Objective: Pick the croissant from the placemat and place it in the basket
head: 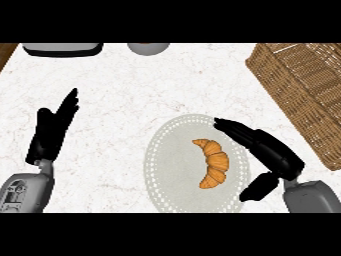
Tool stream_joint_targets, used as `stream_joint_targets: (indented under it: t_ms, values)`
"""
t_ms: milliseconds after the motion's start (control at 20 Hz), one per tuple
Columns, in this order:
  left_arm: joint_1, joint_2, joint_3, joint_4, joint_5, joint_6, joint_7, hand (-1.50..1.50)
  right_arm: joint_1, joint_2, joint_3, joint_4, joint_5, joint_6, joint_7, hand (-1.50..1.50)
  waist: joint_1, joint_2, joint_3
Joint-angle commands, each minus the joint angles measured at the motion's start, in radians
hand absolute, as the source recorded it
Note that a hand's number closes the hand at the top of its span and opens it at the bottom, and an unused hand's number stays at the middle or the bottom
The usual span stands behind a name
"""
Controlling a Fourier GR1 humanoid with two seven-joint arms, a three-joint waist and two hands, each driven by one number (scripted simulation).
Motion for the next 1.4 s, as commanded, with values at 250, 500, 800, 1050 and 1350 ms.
stream_joint_targets:
  t_ms: [250,500,800,1050,1350]
  values:
    - [0.016,-0.052,-0.003,-0.009,-0.05,0.01,-0.015,0.0,-0.029,0.085,-0.008,0.122,0.086,-0.054,-0.048,-1.5,0.0,0.0,0.0]
    - [0.005,-0.006,0.049,-0.02,-0.019,-0.05,0.023,0.0,-0.07,0.092,-0.011,0.159,0.116,-0.006,-0.021,-1.5,0.002,0.0,0.0]
    - [-0.005,-0.036,0.039,-0.067,-0.029,-0.047,0.063,0.0,-0.069,0.117,-0.018,0.154,0.122,0.03,-0.011,-1.5,0.001,0.0,0.0]
    - [0.049,-0.038,0.039,-0.047,-0.039,-0.075,0.008,0.0,0.005,0.145,0.02,0.108,0.177,-0.017,0.004,-1.5,-0.001,-0.001,0.0]
    - [0.001,-0.025,0.069,-0.042,-0.041,-0.076,0.022,0.0,-0.085,0.144,-0.007,0.273,0.209,-0.044,-0.093,1.5,0.001,0.0,0.0]
